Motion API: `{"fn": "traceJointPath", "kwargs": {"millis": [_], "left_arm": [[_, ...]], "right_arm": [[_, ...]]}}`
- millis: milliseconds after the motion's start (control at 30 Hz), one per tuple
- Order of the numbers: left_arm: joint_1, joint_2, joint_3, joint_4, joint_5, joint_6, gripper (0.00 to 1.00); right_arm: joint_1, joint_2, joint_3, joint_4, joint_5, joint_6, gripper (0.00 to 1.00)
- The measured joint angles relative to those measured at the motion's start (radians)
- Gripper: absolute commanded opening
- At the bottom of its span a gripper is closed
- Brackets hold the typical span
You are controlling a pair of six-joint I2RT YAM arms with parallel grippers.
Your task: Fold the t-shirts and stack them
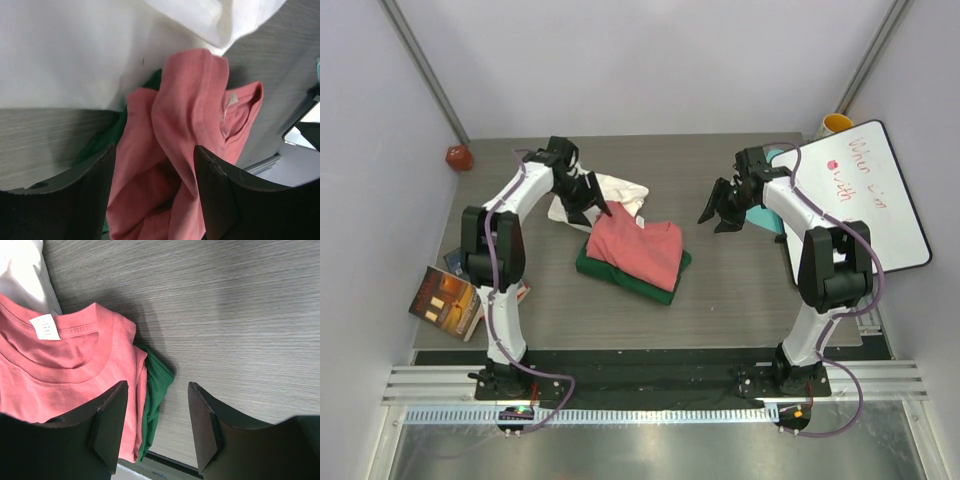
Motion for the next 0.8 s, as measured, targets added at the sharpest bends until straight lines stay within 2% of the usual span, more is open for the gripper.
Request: {"fn": "traceJointPath", "kwargs": {"millis": [333, 467, 800], "left_arm": [[0.009, -0.253, -0.053, -0.045, -0.016, 0.044, 0.67], [0.009, -0.334, -0.134, -0.041, 0.016, 0.04, 0.67], [-0.02, -0.358, -0.329, -0.074, 0.021, 0.066, 0.67]], "right_arm": [[0.005, 0.026, -0.003, 0.004, -0.056, -0.032, 0.58], [0.018, 0.031, -0.012, 0.004, -0.067, -0.035, 0.58], [0.037, 0.056, -0.014, 0.004, -0.088, -0.038, 0.57]]}}
